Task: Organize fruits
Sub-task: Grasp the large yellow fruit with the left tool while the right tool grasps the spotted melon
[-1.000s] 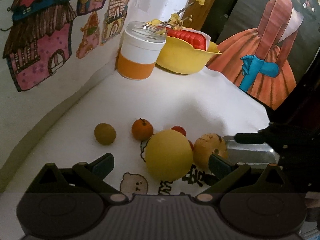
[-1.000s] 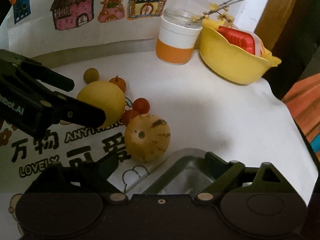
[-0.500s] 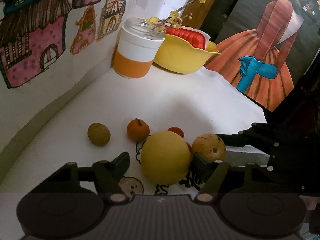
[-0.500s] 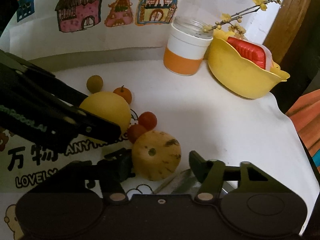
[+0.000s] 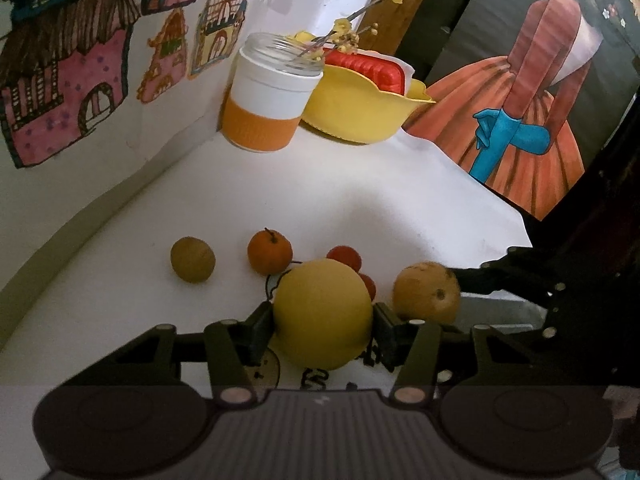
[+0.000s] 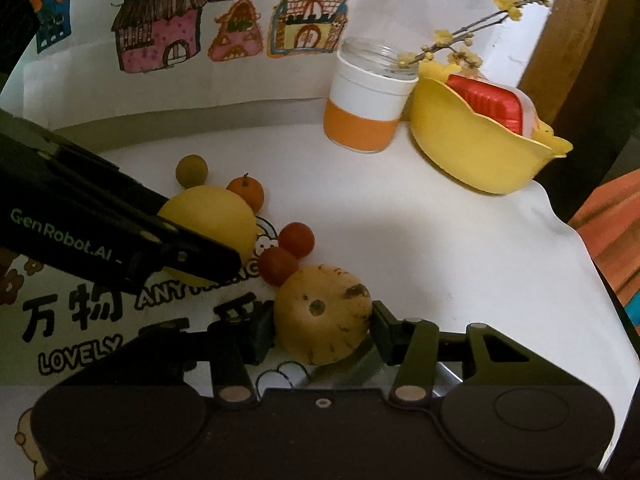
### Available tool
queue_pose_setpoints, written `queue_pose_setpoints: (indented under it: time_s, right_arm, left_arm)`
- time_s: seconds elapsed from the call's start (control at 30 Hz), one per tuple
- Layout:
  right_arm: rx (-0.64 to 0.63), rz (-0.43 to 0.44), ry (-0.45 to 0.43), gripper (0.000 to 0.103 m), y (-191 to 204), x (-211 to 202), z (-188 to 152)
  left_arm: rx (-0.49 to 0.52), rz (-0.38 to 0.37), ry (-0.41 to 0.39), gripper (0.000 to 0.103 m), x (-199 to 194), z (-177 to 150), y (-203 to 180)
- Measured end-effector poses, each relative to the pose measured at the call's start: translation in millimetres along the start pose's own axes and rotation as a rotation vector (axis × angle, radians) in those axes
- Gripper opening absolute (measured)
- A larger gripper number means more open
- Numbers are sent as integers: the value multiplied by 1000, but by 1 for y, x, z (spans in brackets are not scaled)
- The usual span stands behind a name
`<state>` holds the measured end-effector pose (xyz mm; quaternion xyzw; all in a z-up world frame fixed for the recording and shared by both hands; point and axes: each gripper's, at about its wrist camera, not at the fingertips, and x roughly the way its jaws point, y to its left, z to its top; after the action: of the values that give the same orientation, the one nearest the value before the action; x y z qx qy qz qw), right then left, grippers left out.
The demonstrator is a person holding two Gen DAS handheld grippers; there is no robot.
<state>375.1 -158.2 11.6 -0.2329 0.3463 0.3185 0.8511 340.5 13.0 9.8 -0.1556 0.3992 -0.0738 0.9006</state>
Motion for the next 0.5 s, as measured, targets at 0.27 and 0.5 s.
queue_pose_setpoints:
  time_s: [0.27, 0.5]
  right_arm:
    - [51, -22, -34, 52, -10, -34, -14]
    - [89, -57, -53, 52, -19, -66, -31]
  left_arm:
    - [35, -10, -15, 57, -13, -5, -15]
    - [66, -36, -11, 57, -22, -12, -38]
